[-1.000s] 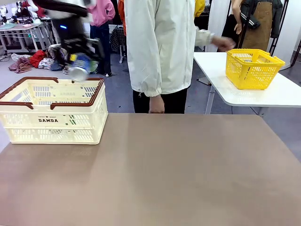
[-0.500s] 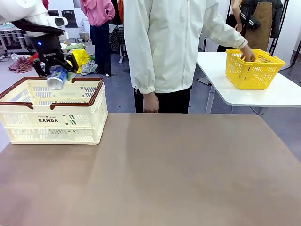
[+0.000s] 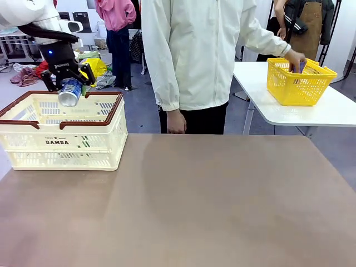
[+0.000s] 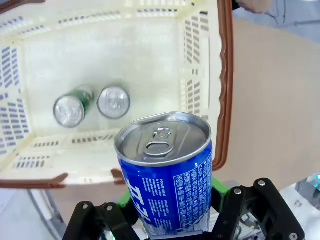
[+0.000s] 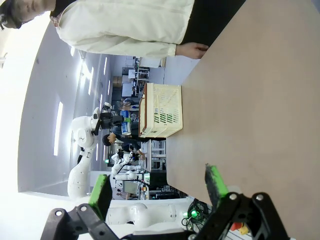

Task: Place the drinks into the Shopping basket.
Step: Pick up one drink and place it into the Shopping basket.

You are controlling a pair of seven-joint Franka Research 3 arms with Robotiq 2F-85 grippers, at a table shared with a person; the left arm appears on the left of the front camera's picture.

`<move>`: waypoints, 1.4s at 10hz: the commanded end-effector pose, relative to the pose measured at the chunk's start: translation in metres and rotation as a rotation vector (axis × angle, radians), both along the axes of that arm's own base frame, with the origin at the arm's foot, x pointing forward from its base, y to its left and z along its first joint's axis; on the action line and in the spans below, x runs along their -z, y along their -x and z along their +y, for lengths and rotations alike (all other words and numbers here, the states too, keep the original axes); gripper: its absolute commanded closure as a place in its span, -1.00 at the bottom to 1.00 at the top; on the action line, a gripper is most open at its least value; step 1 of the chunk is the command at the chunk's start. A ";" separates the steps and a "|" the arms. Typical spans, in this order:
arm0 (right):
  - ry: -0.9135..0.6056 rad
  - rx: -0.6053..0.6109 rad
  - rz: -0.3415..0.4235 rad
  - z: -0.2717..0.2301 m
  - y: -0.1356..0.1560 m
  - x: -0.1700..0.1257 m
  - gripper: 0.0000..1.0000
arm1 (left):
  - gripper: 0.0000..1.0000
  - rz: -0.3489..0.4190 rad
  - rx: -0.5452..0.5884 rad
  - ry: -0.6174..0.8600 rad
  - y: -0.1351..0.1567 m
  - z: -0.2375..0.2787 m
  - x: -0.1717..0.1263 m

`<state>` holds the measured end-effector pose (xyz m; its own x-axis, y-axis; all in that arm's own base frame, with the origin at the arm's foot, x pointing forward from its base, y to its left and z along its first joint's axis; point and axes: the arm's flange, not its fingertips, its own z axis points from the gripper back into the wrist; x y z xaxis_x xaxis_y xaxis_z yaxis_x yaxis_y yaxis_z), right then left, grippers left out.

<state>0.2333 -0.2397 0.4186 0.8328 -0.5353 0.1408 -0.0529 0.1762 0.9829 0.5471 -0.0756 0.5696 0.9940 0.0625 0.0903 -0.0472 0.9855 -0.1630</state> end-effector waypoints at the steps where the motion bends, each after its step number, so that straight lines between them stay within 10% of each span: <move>1: 0.007 -0.013 -0.020 0.000 0.001 -0.001 -1.00 | 1.00 -0.064 0.129 0.062 -0.034 -0.005 0.010; 14: 0.007 -0.013 -0.020 0.000 0.001 -0.001 -1.00 | 1.00 0.113 0.162 -0.004 -0.087 -0.008 0.146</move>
